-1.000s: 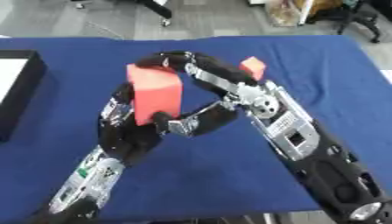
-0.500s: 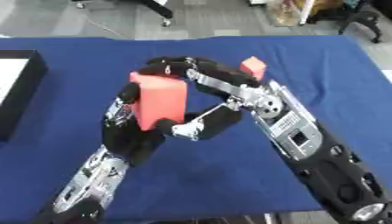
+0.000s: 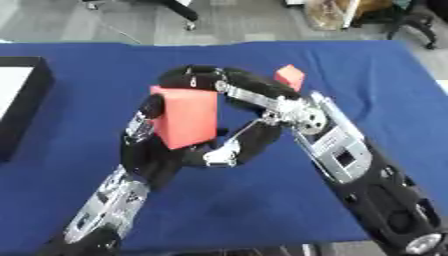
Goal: Pick up the objects with one hand, pass them to the other hand, and then place them into the box on the other side of the table.
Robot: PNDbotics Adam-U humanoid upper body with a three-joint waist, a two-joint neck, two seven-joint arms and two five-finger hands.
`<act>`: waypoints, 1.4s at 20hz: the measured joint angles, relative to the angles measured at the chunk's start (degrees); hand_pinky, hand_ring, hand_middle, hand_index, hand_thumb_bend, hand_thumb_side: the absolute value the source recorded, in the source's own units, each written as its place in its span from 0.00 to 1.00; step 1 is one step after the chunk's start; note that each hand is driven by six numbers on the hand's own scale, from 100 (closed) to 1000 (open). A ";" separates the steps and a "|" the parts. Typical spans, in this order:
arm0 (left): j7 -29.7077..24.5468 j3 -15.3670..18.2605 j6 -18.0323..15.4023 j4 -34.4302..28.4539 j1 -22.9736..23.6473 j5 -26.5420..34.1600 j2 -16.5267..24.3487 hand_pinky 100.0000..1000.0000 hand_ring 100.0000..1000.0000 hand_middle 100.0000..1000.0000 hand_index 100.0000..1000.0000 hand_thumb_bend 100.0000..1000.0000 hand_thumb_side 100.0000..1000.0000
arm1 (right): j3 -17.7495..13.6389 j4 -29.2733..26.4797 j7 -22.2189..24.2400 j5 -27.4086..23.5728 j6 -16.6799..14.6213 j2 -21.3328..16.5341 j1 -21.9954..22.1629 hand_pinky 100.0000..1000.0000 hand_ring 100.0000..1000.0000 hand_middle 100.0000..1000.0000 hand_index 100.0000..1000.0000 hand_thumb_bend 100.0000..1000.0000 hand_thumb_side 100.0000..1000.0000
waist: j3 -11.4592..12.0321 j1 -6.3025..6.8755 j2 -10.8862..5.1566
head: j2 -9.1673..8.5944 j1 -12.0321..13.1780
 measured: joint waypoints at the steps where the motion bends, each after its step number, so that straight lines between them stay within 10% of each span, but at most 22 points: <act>1: 0.11 0.32 -0.05 0.17 -0.06 -0.05 0.00 0.89 0.41 0.16 0.45 0.00 0.65 | 0.04 -0.44 -0.05 -0.03 0.07 -0.01 0.04 0.87 1.00 0.96 0.93 0.44 0.46 | 0.00 0.00 0.00 | 0.00 0.03; 28: 3.42 4.09 -2.35 5.96 -0.39 -4.79 -0.84 0.89 0.40 0.15 0.44 0.00 0.67 | -7.57 -7.60 -8.89 -7.41 -0.68 -4.63 -2.10 0.89 1.00 0.98 0.95 0.40 0.42 | -0.61 -0.08 -0.56 | 0.00 0.82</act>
